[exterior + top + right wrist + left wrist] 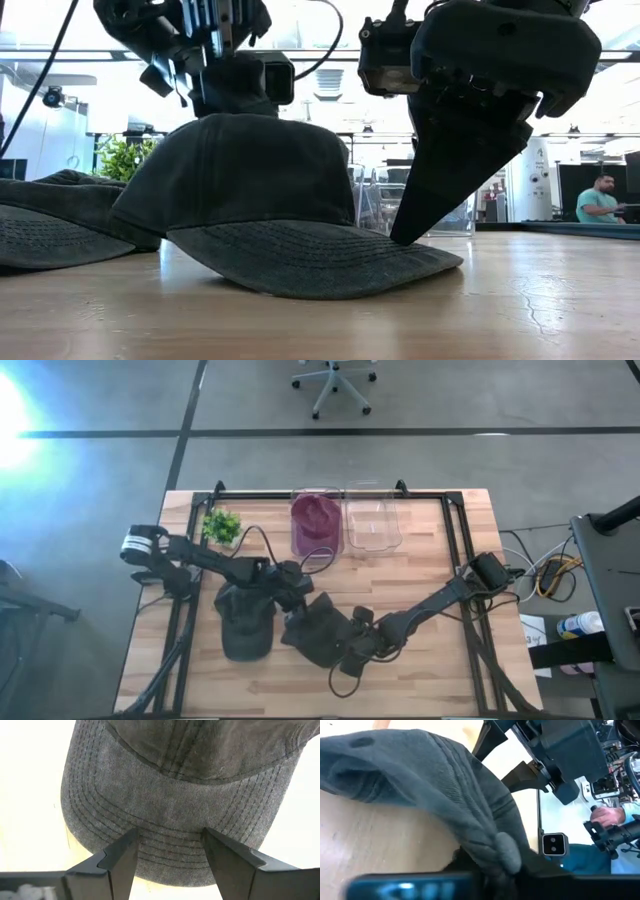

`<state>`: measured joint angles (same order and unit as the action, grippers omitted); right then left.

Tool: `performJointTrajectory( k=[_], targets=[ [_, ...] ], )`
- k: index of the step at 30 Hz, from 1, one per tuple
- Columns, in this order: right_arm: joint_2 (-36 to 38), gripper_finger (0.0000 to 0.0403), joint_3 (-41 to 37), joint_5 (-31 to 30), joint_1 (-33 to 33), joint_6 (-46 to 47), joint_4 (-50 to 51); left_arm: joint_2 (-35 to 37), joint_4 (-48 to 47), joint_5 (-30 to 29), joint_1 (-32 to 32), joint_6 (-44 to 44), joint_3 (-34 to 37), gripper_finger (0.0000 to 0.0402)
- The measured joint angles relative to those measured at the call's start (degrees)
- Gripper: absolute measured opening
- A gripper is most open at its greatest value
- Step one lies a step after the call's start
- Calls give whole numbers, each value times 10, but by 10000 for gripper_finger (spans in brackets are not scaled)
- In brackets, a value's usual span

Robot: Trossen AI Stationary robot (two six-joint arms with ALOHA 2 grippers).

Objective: Pick & Place hat
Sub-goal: Put the right black cap into the right transparent bin

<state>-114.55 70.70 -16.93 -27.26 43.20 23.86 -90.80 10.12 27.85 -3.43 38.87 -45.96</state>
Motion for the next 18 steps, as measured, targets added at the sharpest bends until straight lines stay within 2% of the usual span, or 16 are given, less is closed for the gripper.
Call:
performJointTrajectory(
  k=[2, 5, 8, 14, 18],
  targets=[
    [7, 219, 0, -3, -3, 1, 1, 0, 0, 5, 0, 1, 0, 15],
    [23, 219, -1, -28, -11, 7, 11, 1, 2, 23, 0, 2, -6, 11],
    [50, 219, -4, -64, -25, 35, 63, 12, 8, 37, 0, 1, -21, 6],
    [116, 219, -3, -142, -79, 171, 191, 48, -7, 47, 17, -29, -64, 3],
    [140, 219, -2, -164, -107, 277, 272, 56, -92, 58, 43, -96, -122, 2]
  ],
)
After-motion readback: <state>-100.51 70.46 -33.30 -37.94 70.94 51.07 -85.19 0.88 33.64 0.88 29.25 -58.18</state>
